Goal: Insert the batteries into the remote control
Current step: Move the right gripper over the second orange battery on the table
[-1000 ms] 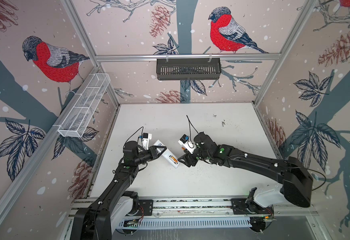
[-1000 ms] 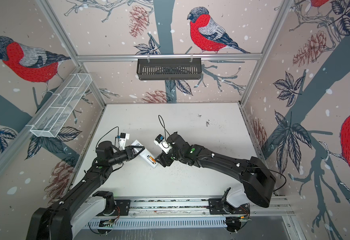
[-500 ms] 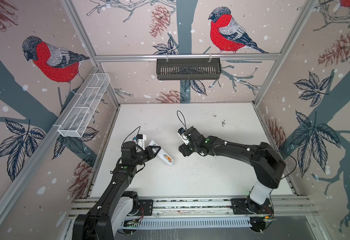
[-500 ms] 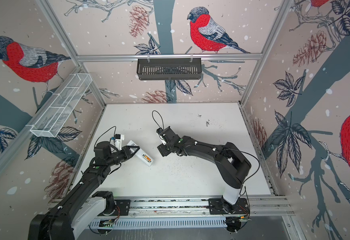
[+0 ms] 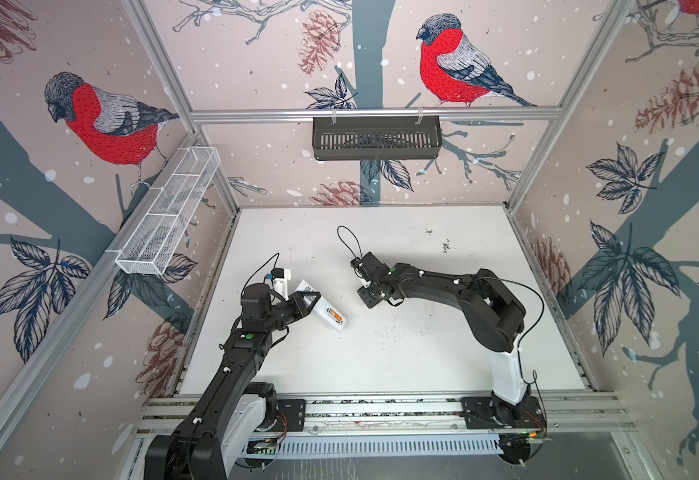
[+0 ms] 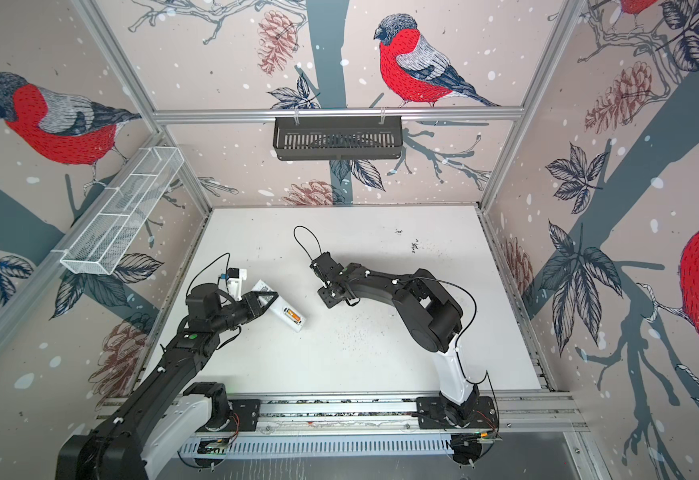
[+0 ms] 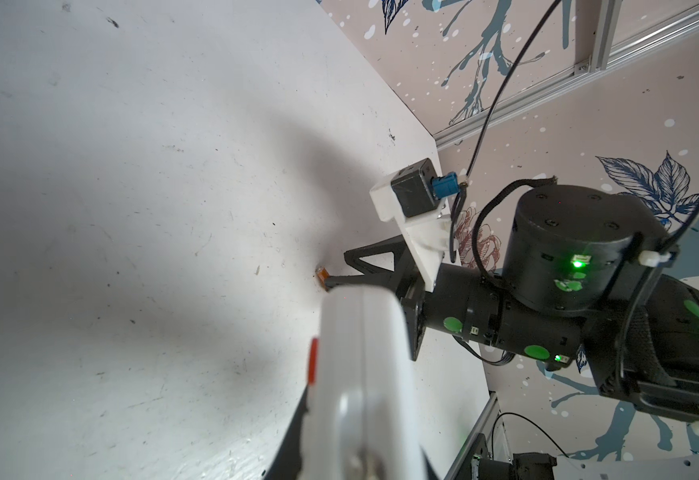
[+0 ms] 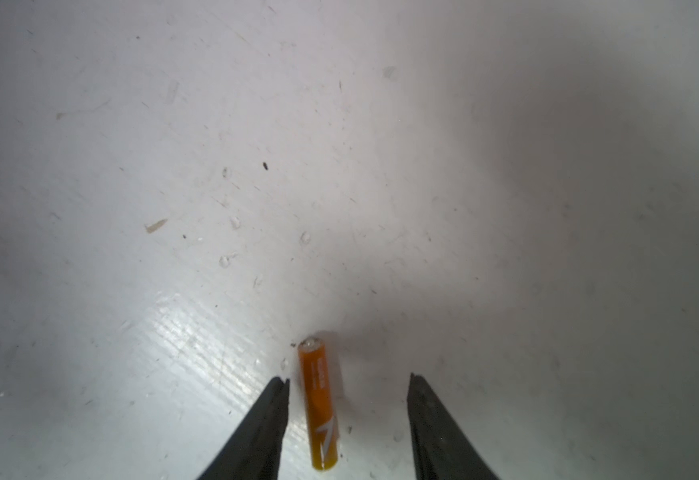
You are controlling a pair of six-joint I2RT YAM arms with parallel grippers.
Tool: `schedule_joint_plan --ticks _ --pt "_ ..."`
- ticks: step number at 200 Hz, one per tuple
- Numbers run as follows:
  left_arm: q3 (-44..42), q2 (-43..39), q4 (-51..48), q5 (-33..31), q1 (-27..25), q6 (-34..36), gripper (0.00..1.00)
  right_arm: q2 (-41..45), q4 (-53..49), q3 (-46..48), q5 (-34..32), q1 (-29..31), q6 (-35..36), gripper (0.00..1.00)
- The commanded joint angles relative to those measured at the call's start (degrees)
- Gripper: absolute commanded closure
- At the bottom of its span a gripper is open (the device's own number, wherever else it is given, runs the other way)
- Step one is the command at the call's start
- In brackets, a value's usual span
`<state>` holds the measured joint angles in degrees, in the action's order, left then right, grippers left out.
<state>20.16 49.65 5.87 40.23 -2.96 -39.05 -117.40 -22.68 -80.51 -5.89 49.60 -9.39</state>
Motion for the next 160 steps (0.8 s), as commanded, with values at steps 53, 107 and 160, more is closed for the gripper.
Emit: schedule_joint_plan --ticks 53,107,160 --pt "-0.21 -1.01 3.01 0.93 0.32 -0.24 1.00 -2.48 -1.03 -2.48 1.83 -0.18 1.70 0.63" --pt "-0.30 -1.72 2.67 0.56 0.32 -0.33 1.00 -3.71 -2.44 -3.60 1.19 0.26 1.92 0.73" --pt "-0.34 -1.92 2.85 0.55 0.32 -0.41 1.00 -3.55 -3.23 -3.36 -2.10 1.85 1.85 0.77"
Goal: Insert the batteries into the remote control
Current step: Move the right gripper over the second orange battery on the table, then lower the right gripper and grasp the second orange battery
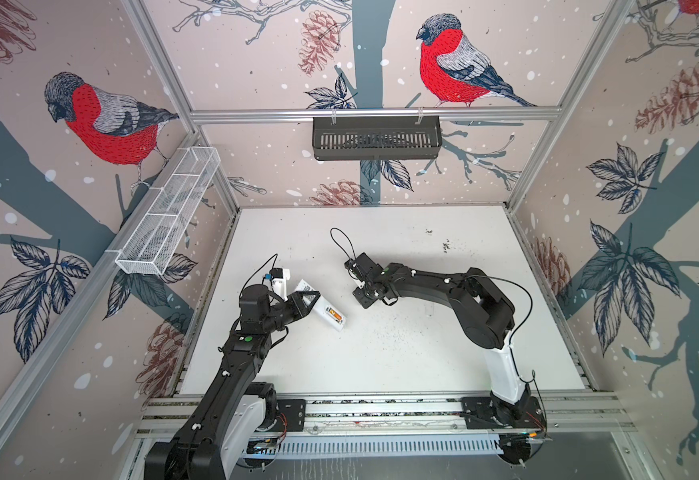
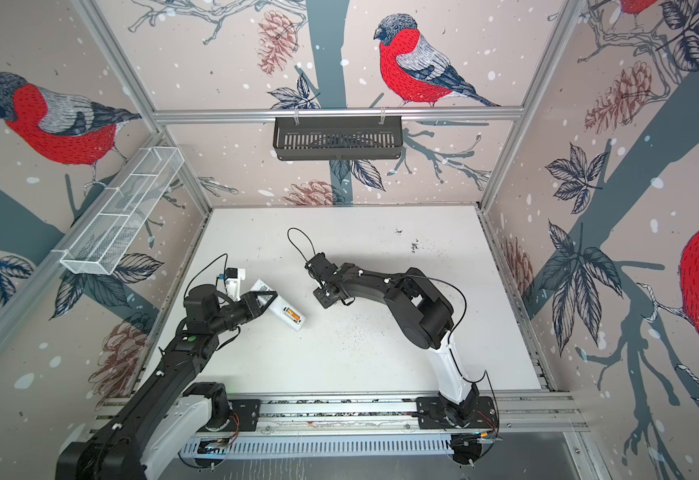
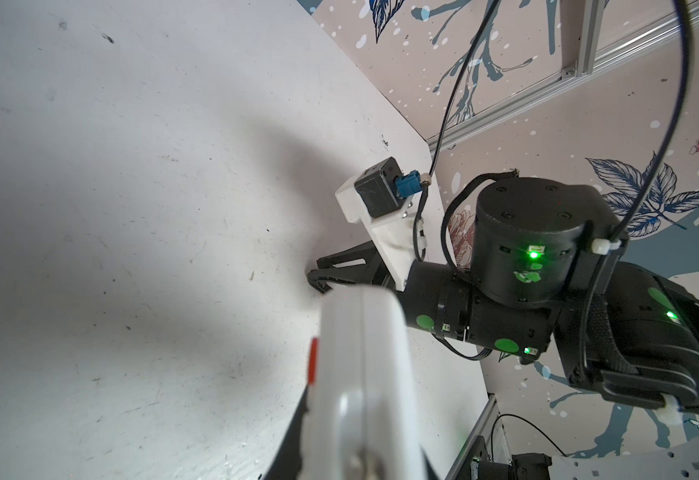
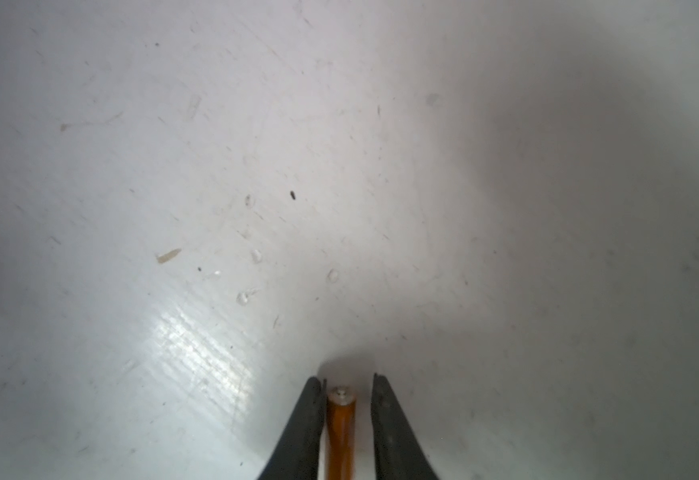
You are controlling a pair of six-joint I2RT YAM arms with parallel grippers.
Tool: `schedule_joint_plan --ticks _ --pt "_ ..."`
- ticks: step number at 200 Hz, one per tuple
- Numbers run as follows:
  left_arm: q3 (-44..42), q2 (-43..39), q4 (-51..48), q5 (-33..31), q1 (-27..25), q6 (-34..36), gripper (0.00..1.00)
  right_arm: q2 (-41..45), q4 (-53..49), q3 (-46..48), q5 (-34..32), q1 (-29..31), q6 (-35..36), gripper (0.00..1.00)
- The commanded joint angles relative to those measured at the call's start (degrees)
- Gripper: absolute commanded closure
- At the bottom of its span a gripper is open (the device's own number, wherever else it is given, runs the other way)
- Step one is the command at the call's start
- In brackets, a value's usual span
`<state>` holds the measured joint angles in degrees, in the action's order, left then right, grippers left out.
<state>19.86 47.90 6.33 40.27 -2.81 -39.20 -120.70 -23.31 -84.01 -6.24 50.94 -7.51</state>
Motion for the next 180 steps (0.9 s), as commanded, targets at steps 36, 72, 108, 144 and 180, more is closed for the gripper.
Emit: schedule_joint_plan --ticks 36,72,108,144,180 --pt "-0.10 -0.02 2.61 0.60 0.16 -0.35 1.00 0.70 -1.87 0.15 -2.47 0.91 -0.40 0.81" --pt "-0.26 0.95 3.74 1.12 0.17 -0.78 1.00 5.98 2.93 3.22 -1.15 1.49 -0.30 0.83" --pt "-1.14 3.05 8.03 3.71 0.17 -2.58 1.00 14.24 9.70 9.41 3.07 2.21 -0.56 0.83" --pt "-0.70 4.84 8.49 4.47 0.25 -2.90 1.00 19.46 12.13 12.38 5.05 3.06 -0.97 0.83" --pt "-0.80 4.75 8.37 3.53 0.37 -2.56 1.00 21.52 12.11 12.78 5.41 3.89 -0.84 0.83"
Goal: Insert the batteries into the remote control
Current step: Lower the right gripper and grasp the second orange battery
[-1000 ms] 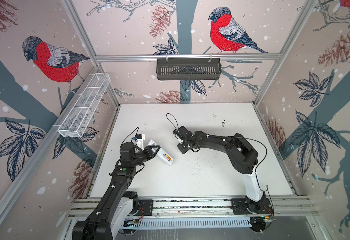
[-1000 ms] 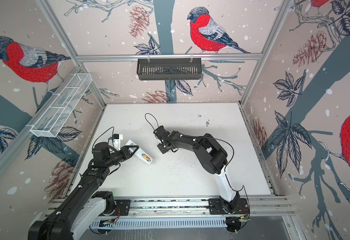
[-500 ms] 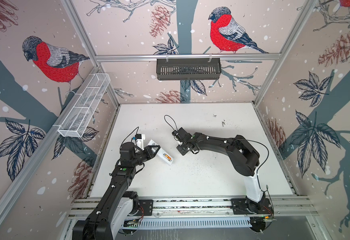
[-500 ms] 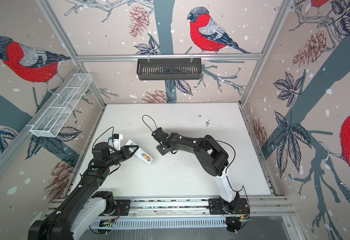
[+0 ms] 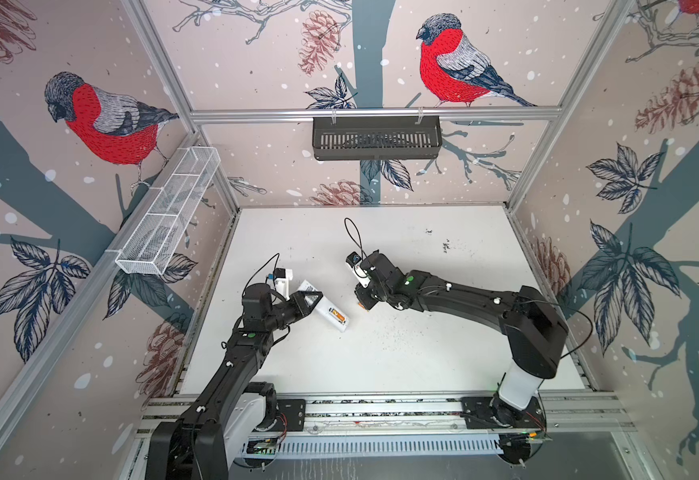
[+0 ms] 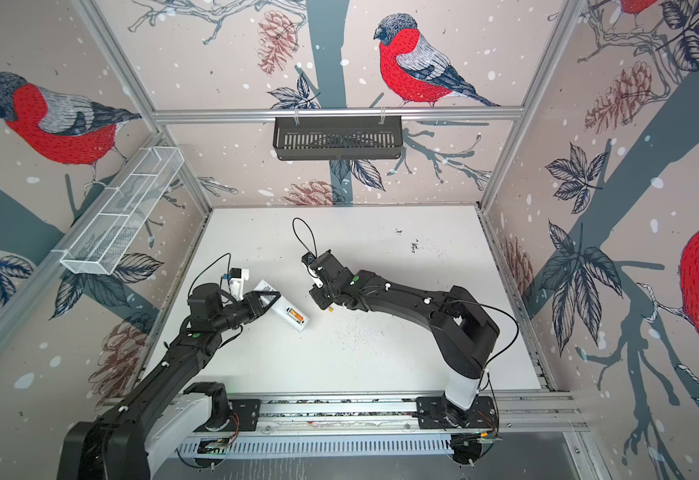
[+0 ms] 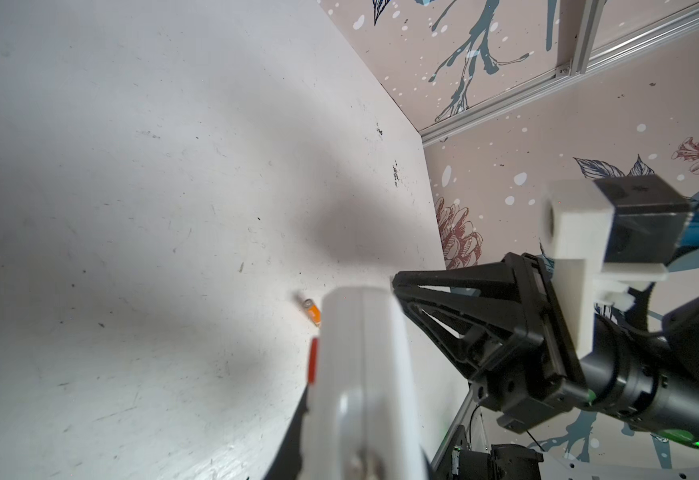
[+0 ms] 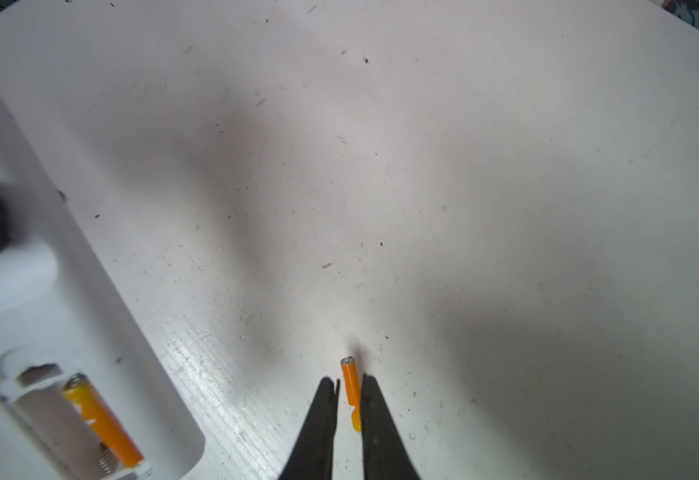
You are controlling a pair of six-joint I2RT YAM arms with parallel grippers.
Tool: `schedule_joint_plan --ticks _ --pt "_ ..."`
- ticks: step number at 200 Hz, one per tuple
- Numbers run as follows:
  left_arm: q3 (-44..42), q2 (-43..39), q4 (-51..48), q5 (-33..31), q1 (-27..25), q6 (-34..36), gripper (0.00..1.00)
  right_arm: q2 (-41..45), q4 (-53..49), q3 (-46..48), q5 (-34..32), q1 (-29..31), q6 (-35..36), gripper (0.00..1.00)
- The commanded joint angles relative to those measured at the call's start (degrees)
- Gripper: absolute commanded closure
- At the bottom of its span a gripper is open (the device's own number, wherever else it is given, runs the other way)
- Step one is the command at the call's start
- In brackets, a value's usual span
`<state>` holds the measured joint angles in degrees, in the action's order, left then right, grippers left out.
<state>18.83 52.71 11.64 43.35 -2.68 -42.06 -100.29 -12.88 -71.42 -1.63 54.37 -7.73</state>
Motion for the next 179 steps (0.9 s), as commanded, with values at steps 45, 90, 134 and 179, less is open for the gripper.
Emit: schedule_joint_plan --ticks 45,90,134,179 --pt "1.68 -1.41 -3.96 -5.51 1.01 3.39 1.00 -1.89 -0.17 1.32 0.23 0.33 -1.47 0.70" --pt "1.56 -2.87 -5.00 -7.78 1.27 3.85 1.00 -6.65 -1.09 1.98 0.73 1.95 0.97 0.56" --pt "1.52 -2.86 -4.76 -7.08 1.27 3.79 1.00 -10.81 -2.47 0.21 0.56 2.07 2.79 0.56" --pt "1.56 -2.97 -4.55 -6.79 1.28 3.68 1.00 -13.22 -2.50 0.34 -0.12 0.56 3.29 0.58"
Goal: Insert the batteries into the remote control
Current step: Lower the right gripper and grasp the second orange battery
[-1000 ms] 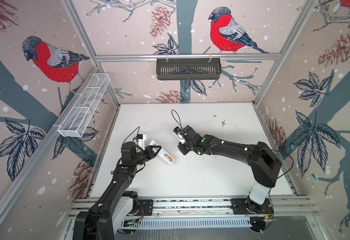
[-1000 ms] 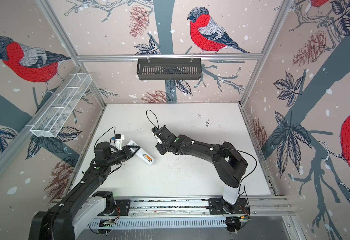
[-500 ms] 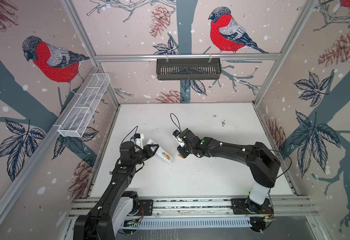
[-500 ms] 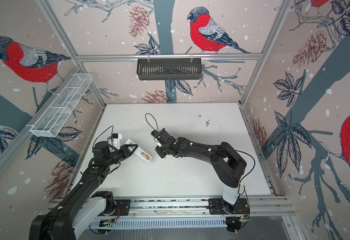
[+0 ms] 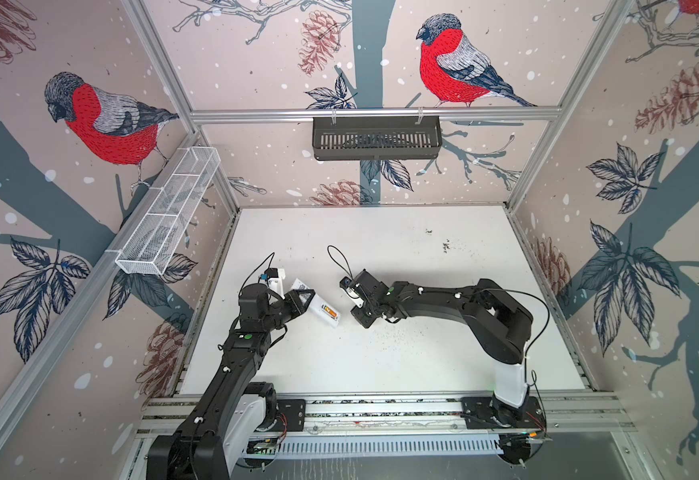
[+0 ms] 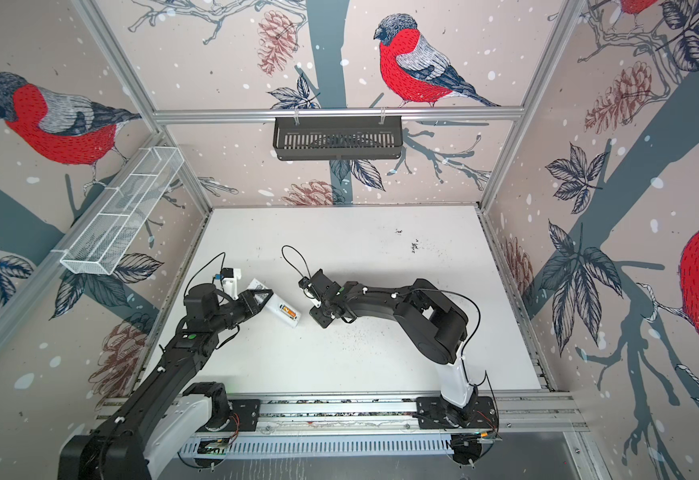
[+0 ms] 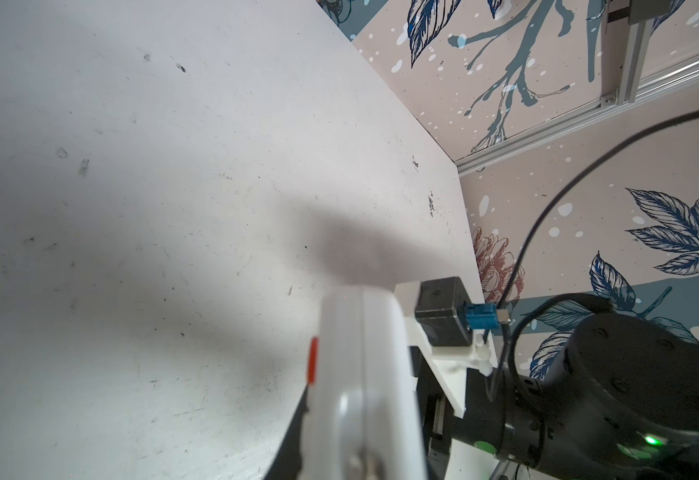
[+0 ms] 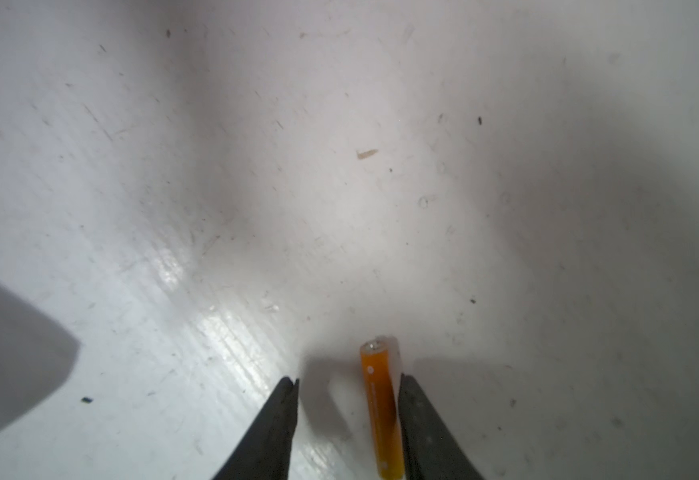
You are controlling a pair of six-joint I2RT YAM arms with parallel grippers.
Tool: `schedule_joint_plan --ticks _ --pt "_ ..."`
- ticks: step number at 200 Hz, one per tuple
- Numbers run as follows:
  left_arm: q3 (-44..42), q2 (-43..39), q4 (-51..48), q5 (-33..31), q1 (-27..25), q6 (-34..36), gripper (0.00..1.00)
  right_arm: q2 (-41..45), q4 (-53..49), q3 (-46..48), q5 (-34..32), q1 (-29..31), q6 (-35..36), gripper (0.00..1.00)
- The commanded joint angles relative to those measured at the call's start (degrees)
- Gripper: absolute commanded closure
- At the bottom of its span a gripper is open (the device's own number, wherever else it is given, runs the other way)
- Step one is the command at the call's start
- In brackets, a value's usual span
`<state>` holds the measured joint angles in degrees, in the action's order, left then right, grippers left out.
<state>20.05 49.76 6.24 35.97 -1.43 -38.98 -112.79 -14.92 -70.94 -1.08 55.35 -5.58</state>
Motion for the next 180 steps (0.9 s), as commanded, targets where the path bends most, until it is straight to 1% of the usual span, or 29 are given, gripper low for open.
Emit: schedule_joint_plan --ticks 1,39,89,103,115,134,142,180 --pt "0.34 -0.06 0.91 0.64 0.03 0.63 1.00 -0.74 -0.51 -0.15 -0.67 -0.42 1.17 0.58" --pt "0.36 0.16 1.21 0.98 0.03 0.59 1.00 -1.96 -0.64 -0.50 -0.59 -0.65 1.72 0.69" --pt "0.34 0.16 1.32 1.05 0.09 0.63 1.00 -2.96 -1.95 -2.10 -1.32 -0.53 2.16 0.79" --pt "0.29 0.19 1.46 1.04 0.19 0.66 1.00 -3.04 -2.46 -2.51 -1.72 -0.54 2.07 0.85" --pt "0.25 0.25 1.57 1.33 0.09 0.49 1.00 -2.70 -2.75 -2.80 -1.87 -0.42 2.07 0.86" --pt "-0.01 0.67 2.68 2.24 0.17 0.20 1.00 -0.97 -2.78 -2.99 -2.06 -0.30 1.82 0.88" --pt "-0.11 1.06 3.34 3.14 0.15 -0.10 1.00 0.32 -2.07 -2.67 -1.96 -0.20 1.72 0.90" --pt "-0.78 3.53 7.93 8.53 0.10 -2.50 1.00 8.29 2.98 0.69 1.95 0.31 1.20 0.92"
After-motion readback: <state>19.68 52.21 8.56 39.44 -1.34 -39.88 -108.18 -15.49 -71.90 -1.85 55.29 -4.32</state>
